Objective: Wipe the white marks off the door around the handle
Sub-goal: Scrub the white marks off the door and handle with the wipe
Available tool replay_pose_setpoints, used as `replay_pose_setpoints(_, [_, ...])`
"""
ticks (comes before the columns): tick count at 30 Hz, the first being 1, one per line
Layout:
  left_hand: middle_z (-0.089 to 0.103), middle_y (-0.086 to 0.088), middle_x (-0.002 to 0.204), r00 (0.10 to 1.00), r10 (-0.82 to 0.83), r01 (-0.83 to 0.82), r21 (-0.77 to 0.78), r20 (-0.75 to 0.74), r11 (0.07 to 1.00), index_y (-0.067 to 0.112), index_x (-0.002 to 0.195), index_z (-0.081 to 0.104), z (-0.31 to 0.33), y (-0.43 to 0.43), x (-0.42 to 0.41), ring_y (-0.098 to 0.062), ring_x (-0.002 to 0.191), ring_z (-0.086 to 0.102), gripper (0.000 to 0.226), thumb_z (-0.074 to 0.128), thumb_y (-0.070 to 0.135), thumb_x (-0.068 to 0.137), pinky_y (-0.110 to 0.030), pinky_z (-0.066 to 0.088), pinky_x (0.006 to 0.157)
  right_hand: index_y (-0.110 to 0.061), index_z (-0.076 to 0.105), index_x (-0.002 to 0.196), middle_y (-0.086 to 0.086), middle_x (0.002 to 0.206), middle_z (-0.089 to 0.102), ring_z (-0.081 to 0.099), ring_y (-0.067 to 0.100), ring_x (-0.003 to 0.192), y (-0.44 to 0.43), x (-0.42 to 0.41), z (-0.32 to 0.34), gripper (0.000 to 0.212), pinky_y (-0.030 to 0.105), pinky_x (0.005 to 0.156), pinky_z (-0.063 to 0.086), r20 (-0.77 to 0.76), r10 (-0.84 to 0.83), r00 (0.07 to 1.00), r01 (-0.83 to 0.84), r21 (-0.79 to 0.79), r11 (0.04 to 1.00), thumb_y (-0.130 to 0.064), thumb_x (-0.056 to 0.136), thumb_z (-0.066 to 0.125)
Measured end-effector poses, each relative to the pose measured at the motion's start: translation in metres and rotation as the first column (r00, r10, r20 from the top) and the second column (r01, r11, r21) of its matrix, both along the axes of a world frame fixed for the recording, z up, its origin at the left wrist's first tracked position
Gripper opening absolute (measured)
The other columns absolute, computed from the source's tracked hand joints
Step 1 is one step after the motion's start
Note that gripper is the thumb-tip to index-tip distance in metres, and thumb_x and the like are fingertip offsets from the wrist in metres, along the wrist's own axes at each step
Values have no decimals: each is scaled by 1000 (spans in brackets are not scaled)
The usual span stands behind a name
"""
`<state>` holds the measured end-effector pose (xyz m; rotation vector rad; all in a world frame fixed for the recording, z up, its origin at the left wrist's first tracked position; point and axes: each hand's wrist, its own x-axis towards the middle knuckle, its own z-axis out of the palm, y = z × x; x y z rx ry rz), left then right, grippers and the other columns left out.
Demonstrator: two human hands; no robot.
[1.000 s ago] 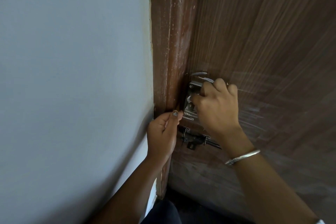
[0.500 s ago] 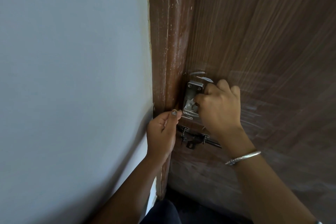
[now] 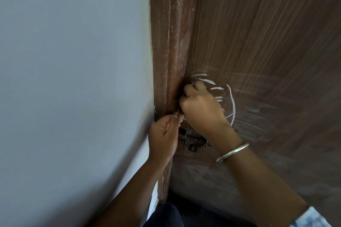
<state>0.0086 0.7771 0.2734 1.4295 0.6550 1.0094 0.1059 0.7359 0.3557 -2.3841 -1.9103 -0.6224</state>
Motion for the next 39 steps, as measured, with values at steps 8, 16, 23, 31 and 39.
replay_pose_setpoints(8, [69, -11, 67, 1000, 15, -17, 81, 15, 997, 23, 75, 72, 3, 0, -2, -34, 72, 66, 27, 50, 35, 88, -48, 55, 65, -1, 62, 49, 19, 71, 61, 59, 37, 70, 1, -18, -2, 11, 32, 50, 48, -80, -135, 988, 145, 144, 979, 8, 52, 66])
replay_pose_setpoints(16, [75, 4, 80, 999, -19, 18, 35, 37, 999, 33, 86, 74, 3, 0, -2, -17, 85, 70, 20, 53, 35, 86, -39, 56, 82, -9, 75, 91, 13, 90, 65, 61, 31, 83, -32, 9, -8, 24, 32, 73, 48, -342, -151, 928, 267, 323, 908, 4, 76, 61])
replay_pose_setpoints(23, [70, -17, 75, 1000, 7, -9, 92, 24, 996, 43, 80, 72, 8, -3, -3, -36, 78, 67, 22, 53, 36, 87, -46, 56, 76, -7, 74, 96, 11, 90, 66, 64, 19, 74, -60, 17, -15, 27, 7, 68, 42, -528, 49, 848, 334, 602, 725, 10, 77, 65])
replay_pose_setpoints(31, [70, -21, 75, 999, 32, -30, 153, -5, 988, 37, 85, 69, 6, -3, -5, -41, 73, 65, 17, 52, 38, 87, -59, 52, 70, -20, 57, 93, 2, 89, 60, 56, 7, 78, -92, 16, -56, 17, 13, 67, 43, -644, 190, 741, 466, 697, 545, -5, 85, 55])
replay_pose_setpoints(39, [74, 6, 81, 998, 44, -38, 125, -49, 991, 28, 93, 72, -2, 0, -2, -23, 77, 70, 21, 52, 33, 87, -52, 57, 72, -4, 62, 83, 15, 88, 54, 49, -7, 96, -106, -16, -139, 15, 6, 82, 38, -631, 236, 739, 458, 727, 511, 2, 82, 48])
